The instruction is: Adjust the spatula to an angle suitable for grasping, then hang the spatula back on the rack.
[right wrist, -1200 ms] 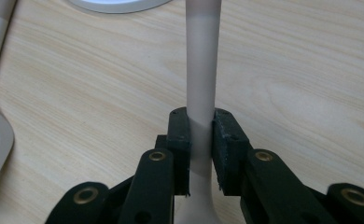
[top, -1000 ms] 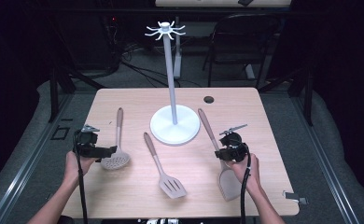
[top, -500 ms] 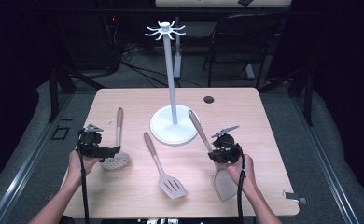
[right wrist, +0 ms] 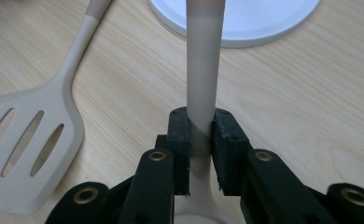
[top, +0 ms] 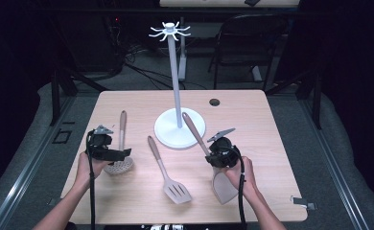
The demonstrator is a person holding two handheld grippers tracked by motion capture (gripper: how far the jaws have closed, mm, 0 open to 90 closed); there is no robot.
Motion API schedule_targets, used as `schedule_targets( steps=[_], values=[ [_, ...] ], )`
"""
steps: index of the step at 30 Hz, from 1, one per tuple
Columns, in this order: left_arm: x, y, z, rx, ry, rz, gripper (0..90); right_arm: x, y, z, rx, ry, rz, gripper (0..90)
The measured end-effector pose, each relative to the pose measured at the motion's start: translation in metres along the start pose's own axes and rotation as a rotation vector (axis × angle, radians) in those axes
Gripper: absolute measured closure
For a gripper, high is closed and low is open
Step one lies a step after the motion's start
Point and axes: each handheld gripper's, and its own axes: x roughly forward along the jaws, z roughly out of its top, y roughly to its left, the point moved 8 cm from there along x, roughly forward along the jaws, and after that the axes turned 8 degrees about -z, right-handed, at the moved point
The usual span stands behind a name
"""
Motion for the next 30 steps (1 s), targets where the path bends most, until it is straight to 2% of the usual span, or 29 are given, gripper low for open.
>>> schedule_targets(
  steps=[8,11,17,21,23,26,30],
  values=[
    [0.006,-0.012,0.013,0.021,-0.021,-0.03,6.8,0.004,0.01,0.014,-0.02,-0.021,0.009,78.6],
    [0.008,-0.017,0.017,0.027,-0.028,-0.041,6.9,0.004,0.013,0.021,-0.05,-0.017,0.008,78.6],
    [0.013,-0.024,0.025,0.037,-0.039,-0.053,7.5,0.006,0.02,0.034,-0.072,-0.04,0.011,78.6],
    [0.015,-0.031,0.029,0.046,-0.04,-0.075,7.8,0.006,0.022,0.034,-0.076,-0.044,0.014,78.6],
    [0.017,-0.035,0.032,0.045,-0.055,-0.081,7.9,0.005,0.022,0.034,-0.076,-0.048,0.012,78.6],
    [0.02,-0.042,0.036,0.036,-0.058,-0.116,8.0,0.005,0.023,0.034,-0.076,-0.046,0.016,78.6],
    [0.022,-0.051,0.04,0.044,-0.066,-0.134,8.0,0.004,0.025,0.035,-0.088,-0.049,0.014,78.6]
  ],
)
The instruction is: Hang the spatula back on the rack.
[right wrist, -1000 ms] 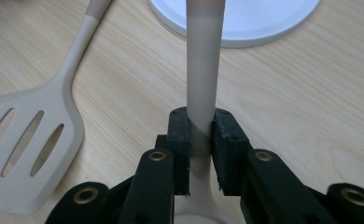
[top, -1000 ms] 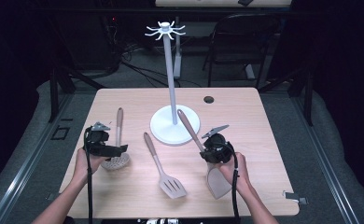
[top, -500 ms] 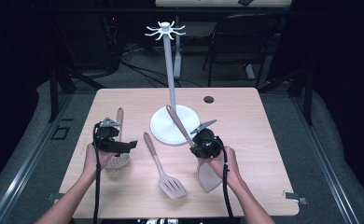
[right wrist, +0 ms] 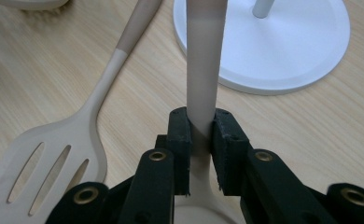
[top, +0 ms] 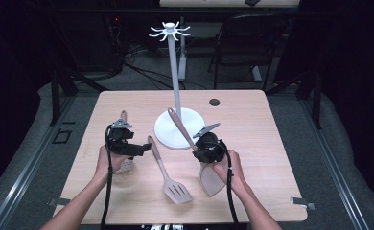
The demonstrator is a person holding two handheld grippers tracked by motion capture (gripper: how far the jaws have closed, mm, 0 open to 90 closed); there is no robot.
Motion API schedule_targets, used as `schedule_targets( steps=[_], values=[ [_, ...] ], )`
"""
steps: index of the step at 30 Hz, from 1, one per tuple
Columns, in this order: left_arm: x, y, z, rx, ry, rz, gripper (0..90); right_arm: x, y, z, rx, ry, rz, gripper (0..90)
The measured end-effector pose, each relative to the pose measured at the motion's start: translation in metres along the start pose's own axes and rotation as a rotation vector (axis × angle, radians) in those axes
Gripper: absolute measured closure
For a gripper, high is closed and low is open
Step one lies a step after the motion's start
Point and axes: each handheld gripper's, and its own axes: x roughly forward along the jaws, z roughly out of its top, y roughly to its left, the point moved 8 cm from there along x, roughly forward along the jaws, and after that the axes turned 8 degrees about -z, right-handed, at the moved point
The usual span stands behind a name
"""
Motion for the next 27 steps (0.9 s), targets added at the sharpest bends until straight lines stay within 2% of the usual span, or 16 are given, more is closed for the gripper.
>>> schedule_targets(
  steps=[1,5,11,13,14,19,23,24,27],
  values=[
    [0.003,-0.006,0.004,0.001,-0.017,-0.016,8.0,-0.001,0.001,0.0,-0.003,0.002,0.004,78.6],
    [0.007,-0.017,0.009,0.01,-0.031,-0.046,8.5,-0.003,0.003,0.001,-0.005,-0.001,0.004,78.6],
    [0.019,-0.036,0.017,0.029,-0.042,-0.104,9.2,-0.006,0.004,0.004,-0.004,-0.009,-0.001,78.6],
    [0.021,-0.038,0.018,0.034,-0.041,-0.112,9.5,-0.005,0.005,0.004,0.0,-0.014,0.0,78.6],
    [0.025,-0.044,0.02,0.034,-0.048,-0.129,9.7,-0.006,0.005,0.004,-0.002,-0.011,-0.001,78.6],
    [0.033,-0.056,0.024,0.042,-0.055,-0.168,10.9,-0.006,0.007,0.006,-0.005,-0.019,-0.001,78.6],
    [0.037,-0.062,0.026,0.049,-0.064,-0.176,13.3,-0.006,0.009,0.007,-0.006,-0.02,-0.005,78.6],
    [0.039,-0.066,0.027,0.049,-0.064,-0.2,14.4,-0.006,0.011,0.008,-0.002,-0.028,-0.001,78.6],
    [0.041,-0.071,0.029,0.05,-0.073,-0.226,15.7,-0.006,0.012,0.009,-0.006,-0.029,0.001,78.5]
  ],
)
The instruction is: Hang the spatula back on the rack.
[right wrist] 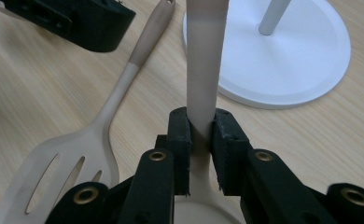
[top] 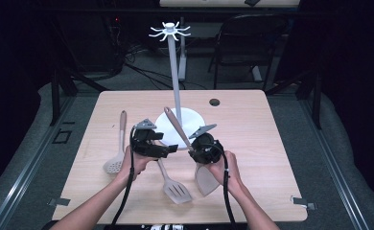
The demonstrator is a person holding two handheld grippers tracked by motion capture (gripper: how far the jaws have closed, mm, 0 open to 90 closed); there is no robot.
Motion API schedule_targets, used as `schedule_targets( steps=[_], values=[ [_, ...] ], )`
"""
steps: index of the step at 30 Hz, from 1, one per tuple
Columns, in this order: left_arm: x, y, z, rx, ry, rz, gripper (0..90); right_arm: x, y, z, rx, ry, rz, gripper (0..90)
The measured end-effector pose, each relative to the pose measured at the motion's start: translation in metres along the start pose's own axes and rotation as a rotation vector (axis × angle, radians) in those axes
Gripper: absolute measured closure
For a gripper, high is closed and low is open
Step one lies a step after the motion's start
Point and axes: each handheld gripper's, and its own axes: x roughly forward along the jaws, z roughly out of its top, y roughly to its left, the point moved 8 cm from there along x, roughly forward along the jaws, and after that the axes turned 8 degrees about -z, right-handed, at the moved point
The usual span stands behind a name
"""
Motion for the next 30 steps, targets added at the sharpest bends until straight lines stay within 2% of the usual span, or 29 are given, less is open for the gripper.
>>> schedule_targets(
  steps=[4,7,10,12,17,21,23,25,27,30],
  values=[
    [0.001,-0.005,0.003,-0.002,-0.021,-0.025,20.8,0.001,0.002,0.002,0.007,-0.012,-0.003,78.5],
    [0.002,-0.011,0.008,-0.008,-0.053,-0.065,25.9,0.003,0.004,0.003,0.012,-0.018,-0.006,78.5],
    [0.003,-0.014,0.01,0.002,-0.067,-0.081,30.0,0.004,0.006,0.004,0.006,-0.014,-0.008,78.5],
    [0.005,-0.016,0.012,0.005,-0.077,-0.085,38.4,0.006,0.009,0.006,0.001,-0.017,-0.008,78.5],
    [0.009,-0.017,0.012,-0.006,-0.083,-0.093,50.7,0.007,0.012,0.008,0.002,-0.031,-0.008,78.5],
    [0.012,-0.018,0.014,-0.03,-0.119,-0.123,59.3,0.005,0.013,0.009,0.003,-0.046,-0.013,78.4],
    [0.013,-0.019,0.015,-0.027,-0.122,-0.129,65.4,0.005,0.013,0.009,0.004,-0.046,-0.013,78.5],
    [0.014,-0.019,0.015,-0.022,-0.126,-0.12,67.1,0.005,0.013,0.009,-0.001,-0.044,-0.012,78.4],
    [0.013,-0.019,0.016,-0.051,-0.148,-0.146,69.4,0.005,0.012,0.009,0.008,-0.061,-0.009,78.2],
    [0.012,-0.02,0.017,-0.05,-0.15,-0.152,70.3,0.004,0.012,0.009,0.011,-0.063,-0.001,77.7]
  ],
)
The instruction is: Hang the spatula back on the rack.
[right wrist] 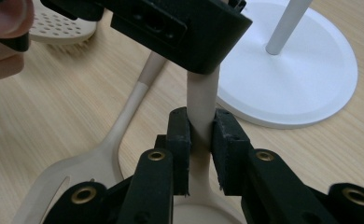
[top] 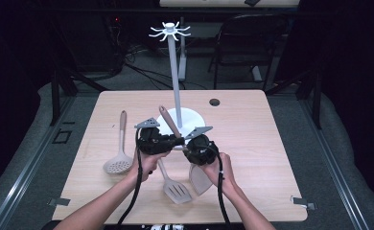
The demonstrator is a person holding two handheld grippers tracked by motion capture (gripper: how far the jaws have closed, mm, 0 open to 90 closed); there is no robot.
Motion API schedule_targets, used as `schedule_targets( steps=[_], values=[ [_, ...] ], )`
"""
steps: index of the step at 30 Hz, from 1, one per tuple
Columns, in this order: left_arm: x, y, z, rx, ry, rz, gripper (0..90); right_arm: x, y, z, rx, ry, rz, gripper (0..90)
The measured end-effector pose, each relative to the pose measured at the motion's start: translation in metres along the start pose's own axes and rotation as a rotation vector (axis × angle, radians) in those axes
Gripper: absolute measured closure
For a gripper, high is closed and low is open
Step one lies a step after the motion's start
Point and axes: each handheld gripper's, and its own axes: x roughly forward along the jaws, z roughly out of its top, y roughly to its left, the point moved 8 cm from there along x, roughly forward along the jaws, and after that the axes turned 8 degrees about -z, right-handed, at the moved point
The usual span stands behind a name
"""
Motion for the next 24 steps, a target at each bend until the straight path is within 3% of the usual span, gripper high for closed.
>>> schedule_targets(
  steps=[4,7,10,13,20,24],
  values=[
    [-0.002,-0.001,0.002,-0.006,-0.009,-0.014,71.8,0.001,-0.003,-0.006,0.004,0.016,0.027,71.8],
    [-0.004,-0.001,0.005,-0.008,-0.018,-0.02,72.5,0.005,-0.003,-0.011,-0.006,0.049,0.038,72.3],
    [-0.006,-0.001,0.007,-0.007,-0.026,-0.016,73.0,0.009,0.0,-0.013,-0.008,0.043,0.046,76.0],
    [-0.008,-0.002,0.009,0.003,-0.034,-0.018,72.9,0.007,0.001,-0.01,-0.024,0.031,0.02,77.2],
    [-0.007,-0.011,0.013,0.057,-0.039,-0.001,72.4,0.002,0.003,-0.003,0.01,-0.009,-0.003,77.6],
    [-0.006,-0.015,0.016,0.06,-0.063,-0.017,75.5,-0.001,0.002,-0.002,0.014,-0.024,-0.009,77.4]
  ],
)
